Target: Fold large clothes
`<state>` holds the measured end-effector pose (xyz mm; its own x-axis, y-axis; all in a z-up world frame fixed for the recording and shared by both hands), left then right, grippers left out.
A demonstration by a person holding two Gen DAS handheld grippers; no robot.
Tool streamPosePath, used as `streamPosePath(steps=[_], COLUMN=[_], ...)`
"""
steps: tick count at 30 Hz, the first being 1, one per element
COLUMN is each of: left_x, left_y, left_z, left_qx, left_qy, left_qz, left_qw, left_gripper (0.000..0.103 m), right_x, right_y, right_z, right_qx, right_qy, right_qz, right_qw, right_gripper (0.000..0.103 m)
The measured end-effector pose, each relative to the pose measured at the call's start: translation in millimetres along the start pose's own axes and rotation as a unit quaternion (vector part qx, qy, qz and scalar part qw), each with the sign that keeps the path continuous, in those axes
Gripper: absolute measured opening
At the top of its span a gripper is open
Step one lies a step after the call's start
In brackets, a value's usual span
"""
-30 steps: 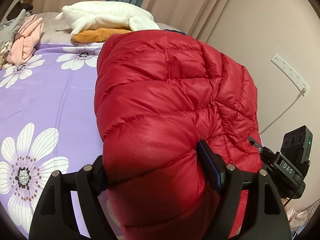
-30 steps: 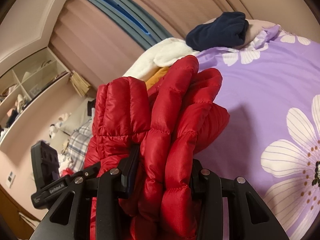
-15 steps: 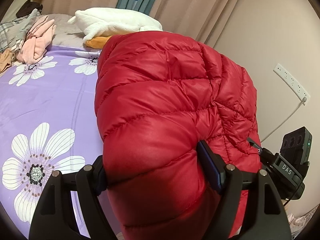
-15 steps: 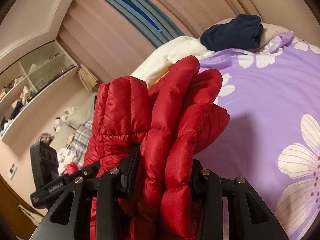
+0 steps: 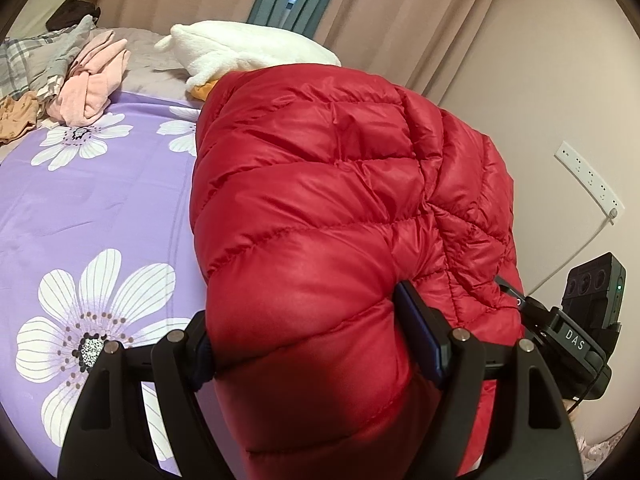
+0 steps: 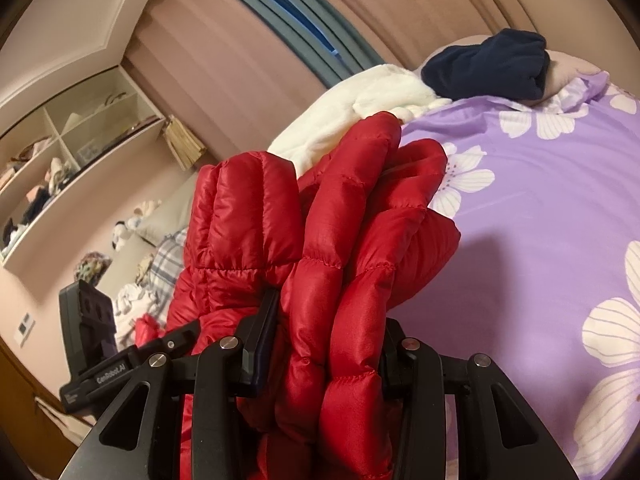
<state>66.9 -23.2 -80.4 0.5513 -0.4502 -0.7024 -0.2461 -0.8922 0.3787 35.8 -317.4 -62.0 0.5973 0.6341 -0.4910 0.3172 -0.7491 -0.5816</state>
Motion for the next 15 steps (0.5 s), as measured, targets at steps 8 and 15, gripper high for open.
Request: streamPosePath(steps=[8, 15], left_x=[-6, -11], left_y=[0, -2], left_z=[5, 6], left_qx=[-0.007, -0.012], left_qy=[0.003, 0.004], left_qz=[-0.004, -0.009], left_qw=[1.0000, 0.9999], left_gripper=[0.078, 0.078], right_x=[12, 20], right_y=[-4, -7], right_z=[-6, -9], right_qx=[-0.009, -0.013], right_qy=[-0.009, -0.017], right_qz=[-0.004, -0.008], right_qw=[1.000, 1.000], right_gripper=[0.041, 0.041])
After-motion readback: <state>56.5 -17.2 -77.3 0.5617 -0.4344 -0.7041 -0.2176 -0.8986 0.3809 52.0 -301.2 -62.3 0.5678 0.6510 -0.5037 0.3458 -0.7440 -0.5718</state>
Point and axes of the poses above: each gripper's, at about its wrist camera, not at the fingertips, and x roughly the way its jaws point, y to its right, z to its underside, the point moved 5 cm from there along x, roughly the way its jaws point, and after that the axes turned 9 degrees about -y, right-handed, at the moved point
